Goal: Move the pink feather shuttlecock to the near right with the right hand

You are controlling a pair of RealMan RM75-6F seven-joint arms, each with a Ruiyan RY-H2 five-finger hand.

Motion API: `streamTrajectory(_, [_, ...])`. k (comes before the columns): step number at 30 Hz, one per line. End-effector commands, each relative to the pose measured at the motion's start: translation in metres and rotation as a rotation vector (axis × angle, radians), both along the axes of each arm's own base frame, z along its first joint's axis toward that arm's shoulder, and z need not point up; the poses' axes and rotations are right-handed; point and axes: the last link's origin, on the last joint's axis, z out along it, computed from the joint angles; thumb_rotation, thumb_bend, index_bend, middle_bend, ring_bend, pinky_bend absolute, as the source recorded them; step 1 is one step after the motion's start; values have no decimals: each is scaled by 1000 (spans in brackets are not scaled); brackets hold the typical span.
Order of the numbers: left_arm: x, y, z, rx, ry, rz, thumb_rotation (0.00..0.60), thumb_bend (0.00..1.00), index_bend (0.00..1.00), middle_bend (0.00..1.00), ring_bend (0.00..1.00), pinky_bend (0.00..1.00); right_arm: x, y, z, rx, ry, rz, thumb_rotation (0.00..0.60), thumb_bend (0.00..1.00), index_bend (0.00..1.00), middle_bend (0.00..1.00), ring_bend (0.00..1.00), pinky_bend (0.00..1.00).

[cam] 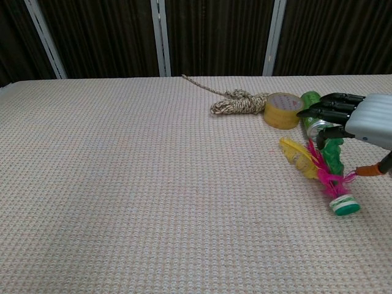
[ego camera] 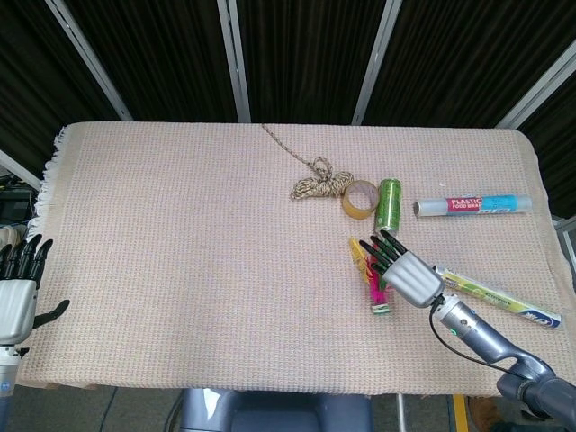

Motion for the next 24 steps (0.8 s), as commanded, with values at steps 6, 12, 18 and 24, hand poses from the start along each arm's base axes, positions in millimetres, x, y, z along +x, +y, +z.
streamTrajectory(6, [-1,-1,-1,9,9,6,600,150,0,0,0,0,-6,-16,-17,44,58,3,600,128,343,8,0,0])
streamTrajectory(12, [-3,2,-2,16,23,20,600,151,0,0,0,0,-1,-32,-20,40,101,27,600,130,341,11,0,0])
streamTrajectory(18, [-5,5,-4,20,34,37,600,151,0,0,0,0,2,-47,-26,46,110,2,600,139,373,18,0,0])
streamTrajectory(24, [-8,9,-6,10,32,53,600,152,0,0,0,0,5,-51,-32,64,83,-16,600,203,547,95,0,0])
